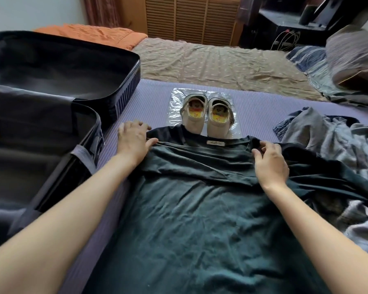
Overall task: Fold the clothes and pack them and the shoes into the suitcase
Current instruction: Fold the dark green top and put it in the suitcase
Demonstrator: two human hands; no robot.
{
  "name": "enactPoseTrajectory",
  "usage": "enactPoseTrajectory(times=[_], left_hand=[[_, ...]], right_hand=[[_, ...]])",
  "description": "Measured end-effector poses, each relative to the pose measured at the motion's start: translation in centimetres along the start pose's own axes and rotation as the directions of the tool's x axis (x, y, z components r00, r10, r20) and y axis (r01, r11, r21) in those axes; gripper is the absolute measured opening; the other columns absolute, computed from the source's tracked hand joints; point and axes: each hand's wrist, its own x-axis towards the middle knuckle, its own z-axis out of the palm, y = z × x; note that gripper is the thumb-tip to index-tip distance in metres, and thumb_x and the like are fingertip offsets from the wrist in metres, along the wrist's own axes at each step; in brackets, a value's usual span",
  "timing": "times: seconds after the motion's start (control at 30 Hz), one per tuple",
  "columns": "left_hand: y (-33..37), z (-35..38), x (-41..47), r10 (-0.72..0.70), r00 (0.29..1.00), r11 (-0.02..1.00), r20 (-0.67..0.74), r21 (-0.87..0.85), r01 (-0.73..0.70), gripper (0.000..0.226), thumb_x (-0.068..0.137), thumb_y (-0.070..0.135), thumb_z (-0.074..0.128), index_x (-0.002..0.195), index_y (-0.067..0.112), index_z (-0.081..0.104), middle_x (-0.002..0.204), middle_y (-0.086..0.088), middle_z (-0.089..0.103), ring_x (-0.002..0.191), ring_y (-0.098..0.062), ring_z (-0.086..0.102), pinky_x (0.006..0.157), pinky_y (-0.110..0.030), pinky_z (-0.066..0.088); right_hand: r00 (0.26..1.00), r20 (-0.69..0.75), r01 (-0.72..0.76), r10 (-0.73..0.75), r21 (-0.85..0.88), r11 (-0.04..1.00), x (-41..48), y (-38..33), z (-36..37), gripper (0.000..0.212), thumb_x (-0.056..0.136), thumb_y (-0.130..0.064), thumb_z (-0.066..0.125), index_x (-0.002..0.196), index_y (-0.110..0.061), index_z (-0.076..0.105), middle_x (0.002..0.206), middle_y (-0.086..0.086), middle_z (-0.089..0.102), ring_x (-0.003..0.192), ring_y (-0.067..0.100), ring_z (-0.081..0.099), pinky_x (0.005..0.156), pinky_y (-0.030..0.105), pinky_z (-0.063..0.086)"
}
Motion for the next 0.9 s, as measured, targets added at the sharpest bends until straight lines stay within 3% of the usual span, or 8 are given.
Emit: enactPoseTrajectory(times=[0.1,0.17,0.23,0.37,0.57,0.7,0.77,0.9], left_hand=[[1.3,-0.4,-3.5,-0.042,0.991,0.98,-0.131,-0.2,0.015,0.048,0.083,0.033,0.068,0.122,0.009,0.055,0.122,-0.012,0.052,0.117,-0.032,0.042,0.101,-0.04,0.03],[1.1,-0.6,-5.7,-0.063,0.986,0.964,-0.152,-0.267,0.02,0.047,0.079,0.029,0.073,0.118,0.009,0.056,0.118,-0.011,0.053,0.113,-0.031,0.045,0.098,-0.039,0.034],[0.6,-0.8,-7.4,-0.178,0.976,0.919,-0.126,-0.377,0.119,0.044,0.08,0.023,0.073,0.116,0.007,0.055,0.117,-0.013,0.051,0.111,-0.031,0.047,0.099,-0.036,0.034],[-0.2,-0.6,-9.1,-0.401,0.916,0.749,0.019,-0.569,0.34,0.046,0.082,0.015,0.071,0.122,0.005,0.051,0.121,-0.017,0.053,0.109,-0.031,0.054,0.098,-0.036,0.039],[0.0,-1.2,-9.8,-0.416,0.9,0.669,0.128,-0.628,0.398,0.066,0.075,0.01,0.076,0.132,0.009,0.045,0.12,-0.01,0.06,0.114,-0.025,0.055,0.099,-0.034,0.04],[-0.5,-0.9,-10.0,-0.467,0.878,0.59,0.105,-0.702,0.398,0.05,0.081,-0.003,0.064,0.127,0.01,0.052,0.112,-0.01,0.065,0.106,-0.025,0.061,0.096,-0.037,0.046],[-0.3,-0.9,-10.0,-0.497,0.867,0.581,0.045,-0.725,0.371,0.042,0.081,-0.007,0.061,0.119,0.009,0.057,0.103,-0.009,0.068,0.098,-0.022,0.064,0.091,-0.036,0.049],[0.6,-1.2,-10.4,-0.535,0.843,0.536,-0.063,-0.796,0.28,0.03,0.079,-0.006,0.065,0.104,0.011,0.06,0.083,0.007,0.064,0.074,0.003,0.061,0.075,-0.017,0.05]], right_hand=[[0.984,-0.01,0.178,-0.179,-0.042,0.983,-0.9,0.5,0.3,0.043,0.092,-0.028,0.059,0.129,-0.008,0.051,0.128,0.015,0.048,0.116,0.033,0.048,0.096,0.042,0.038],[0.957,0.037,0.29,-0.289,-0.047,0.956,-1.8,0.8,0.6,0.038,0.089,-0.029,0.063,0.121,-0.01,0.058,0.121,0.011,0.054,0.112,0.032,0.049,0.095,0.04,0.037],[0.934,0.107,0.348,-0.342,-0.042,0.937,-3.0,1.2,1.1,0.036,0.086,-0.031,0.066,0.117,-0.012,0.063,0.119,0.007,0.057,0.112,0.028,0.049,0.095,0.038,0.036],[0.927,0.227,0.314,-0.298,-0.036,0.949,-4.5,2.1,1.6,0.035,0.086,-0.032,0.067,0.115,-0.013,0.066,0.123,0.007,0.059,0.118,0.026,0.048,0.103,0.036,0.03],[0.902,0.21,0.374,-0.378,0.06,0.926,-3.7,-3.6,1.7,0.026,0.093,-0.031,0.057,0.114,-0.018,0.066,0.12,0.0,0.061,0.117,0.02,0.045,0.101,0.032,0.026],[0.816,0.353,0.384,-0.458,0.262,0.885,-2.6,-11.9,4.3,0.03,0.093,-0.038,0.056,0.116,-0.022,0.067,0.115,-0.001,0.067,0.117,0.022,0.044,0.101,0.035,0.036],[0.76,0.441,0.392,-0.478,0.275,0.878,-2.2,-15.8,6.6,0.036,0.091,-0.045,0.057,0.118,-0.023,0.066,0.117,0.0,0.067,0.118,0.025,0.041,0.102,0.036,0.035],[0.71,0.575,0.344,-0.405,0.219,0.913,-1.6,-21.6,10.7,0.05,0.081,-0.063,0.059,0.117,-0.028,0.065,0.121,0.005,0.063,0.126,0.029,0.032,0.102,0.037,0.028]])
